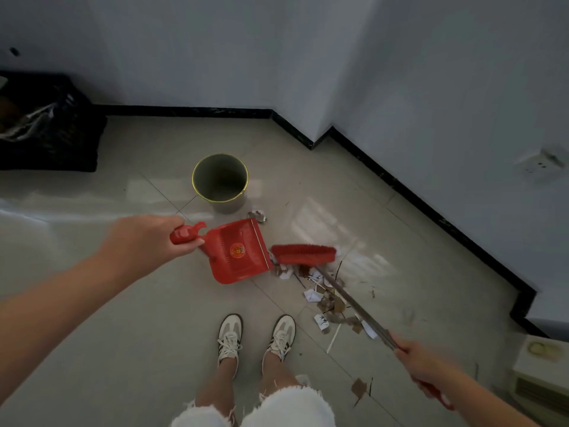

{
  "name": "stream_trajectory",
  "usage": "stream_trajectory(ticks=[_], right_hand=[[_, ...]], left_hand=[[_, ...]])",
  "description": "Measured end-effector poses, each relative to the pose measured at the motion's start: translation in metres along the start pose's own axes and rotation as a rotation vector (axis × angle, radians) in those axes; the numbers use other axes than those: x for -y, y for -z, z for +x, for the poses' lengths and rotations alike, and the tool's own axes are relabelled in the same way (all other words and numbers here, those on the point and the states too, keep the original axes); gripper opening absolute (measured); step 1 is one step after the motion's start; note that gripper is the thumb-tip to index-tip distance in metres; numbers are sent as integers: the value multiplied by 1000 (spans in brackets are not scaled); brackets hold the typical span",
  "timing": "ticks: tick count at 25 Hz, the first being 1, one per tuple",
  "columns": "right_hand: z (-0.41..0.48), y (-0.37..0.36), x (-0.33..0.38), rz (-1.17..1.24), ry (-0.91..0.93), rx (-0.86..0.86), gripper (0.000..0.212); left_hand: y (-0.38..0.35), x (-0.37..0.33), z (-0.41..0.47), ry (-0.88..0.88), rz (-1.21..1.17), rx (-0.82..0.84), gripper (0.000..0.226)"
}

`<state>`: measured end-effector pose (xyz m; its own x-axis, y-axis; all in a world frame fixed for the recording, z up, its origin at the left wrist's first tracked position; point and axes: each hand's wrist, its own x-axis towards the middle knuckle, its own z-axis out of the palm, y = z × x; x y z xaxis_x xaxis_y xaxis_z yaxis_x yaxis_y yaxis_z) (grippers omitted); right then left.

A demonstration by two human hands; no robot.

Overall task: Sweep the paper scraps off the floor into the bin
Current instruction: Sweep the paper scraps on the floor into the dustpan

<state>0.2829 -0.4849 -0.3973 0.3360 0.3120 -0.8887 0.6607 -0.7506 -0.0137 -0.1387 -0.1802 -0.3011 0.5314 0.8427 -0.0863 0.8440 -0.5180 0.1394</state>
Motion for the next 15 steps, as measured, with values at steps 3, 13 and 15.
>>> stream_trajectory(ticks=[3,13,15], right_hand=[[-31,-8,-26,27,-8,-65,40],[-7,23,116,82,192,-256,34],[28,13,166,95,203,-204,36]], left_hand=[[10,8,-11,58,-28,-38,56],[7,35,-56,309,-55,-39,59],[-1,33,-63,347,-29,-31,58]])
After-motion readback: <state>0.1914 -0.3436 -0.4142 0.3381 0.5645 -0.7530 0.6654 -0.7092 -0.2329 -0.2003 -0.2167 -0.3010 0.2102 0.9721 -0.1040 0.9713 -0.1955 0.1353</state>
